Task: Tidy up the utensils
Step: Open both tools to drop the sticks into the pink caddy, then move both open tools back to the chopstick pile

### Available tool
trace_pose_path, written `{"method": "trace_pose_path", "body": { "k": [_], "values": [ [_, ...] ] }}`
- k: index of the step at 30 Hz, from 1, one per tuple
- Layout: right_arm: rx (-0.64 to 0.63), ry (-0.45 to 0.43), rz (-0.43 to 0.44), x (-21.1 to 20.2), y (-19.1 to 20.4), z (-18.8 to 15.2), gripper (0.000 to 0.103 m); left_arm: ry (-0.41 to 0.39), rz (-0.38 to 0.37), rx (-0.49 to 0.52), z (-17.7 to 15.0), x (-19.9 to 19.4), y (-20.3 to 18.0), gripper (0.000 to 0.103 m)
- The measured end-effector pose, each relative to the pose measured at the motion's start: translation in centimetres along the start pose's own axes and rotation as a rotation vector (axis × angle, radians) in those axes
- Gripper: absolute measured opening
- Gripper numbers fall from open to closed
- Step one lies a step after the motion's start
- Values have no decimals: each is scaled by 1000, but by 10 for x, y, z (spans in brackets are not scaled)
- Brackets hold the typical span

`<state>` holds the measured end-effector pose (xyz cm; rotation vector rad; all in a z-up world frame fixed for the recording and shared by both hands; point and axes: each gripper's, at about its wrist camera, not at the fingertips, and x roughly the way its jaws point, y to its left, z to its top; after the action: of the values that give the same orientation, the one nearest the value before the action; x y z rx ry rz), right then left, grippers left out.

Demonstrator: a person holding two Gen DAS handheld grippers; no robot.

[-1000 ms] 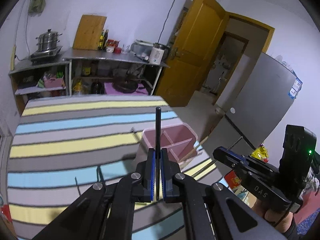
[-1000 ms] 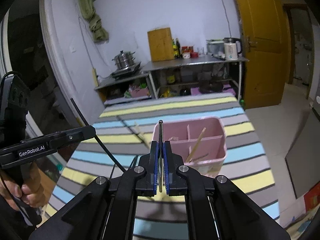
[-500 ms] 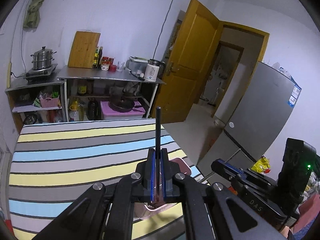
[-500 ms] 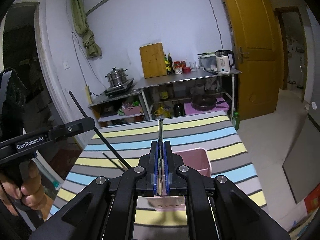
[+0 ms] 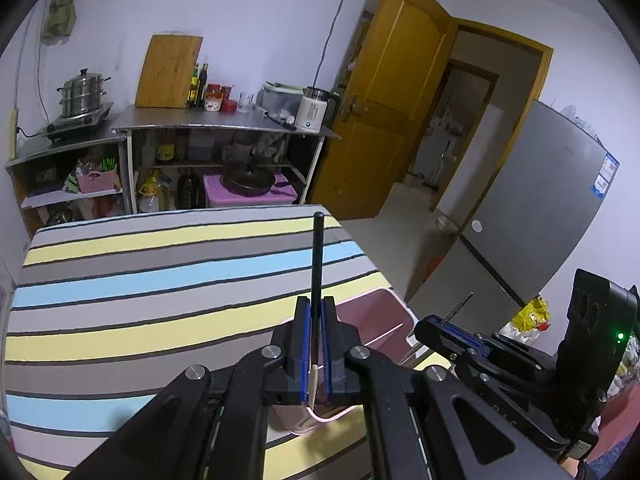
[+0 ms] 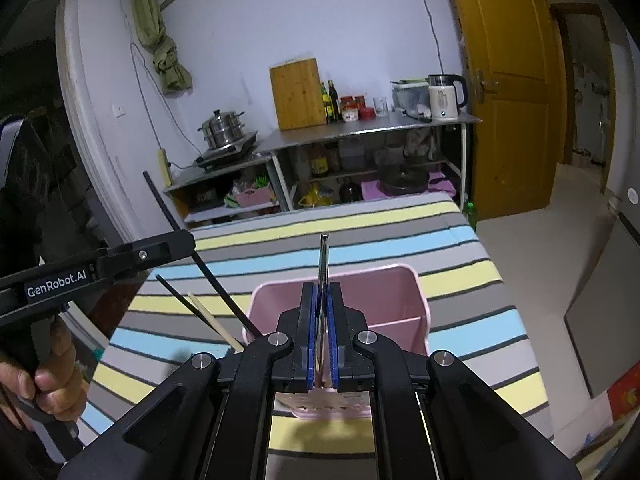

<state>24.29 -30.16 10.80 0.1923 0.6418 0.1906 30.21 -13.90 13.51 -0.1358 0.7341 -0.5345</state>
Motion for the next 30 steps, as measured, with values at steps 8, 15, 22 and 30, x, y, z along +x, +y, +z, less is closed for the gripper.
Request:
{"method": "trace_pose_path", "body": {
  "k": [8, 15, 22, 30],
  "values": [
    [-11, 41, 5, 11, -3, -6, 5, 42, -3, 5, -10, 15, 0, 5],
    [-16, 3, 3, -5, -4, -3, 9, -7, 3, -16, -8, -5, 5, 6],
    [-9, -55, 14, -33, 1, 0, 11, -88, 1, -7, -10, -46, 8, 7],
    [-21, -77, 51, -59, 16, -18, 14, -147, 17, 3, -43, -90, 12, 7]
  ]
}}
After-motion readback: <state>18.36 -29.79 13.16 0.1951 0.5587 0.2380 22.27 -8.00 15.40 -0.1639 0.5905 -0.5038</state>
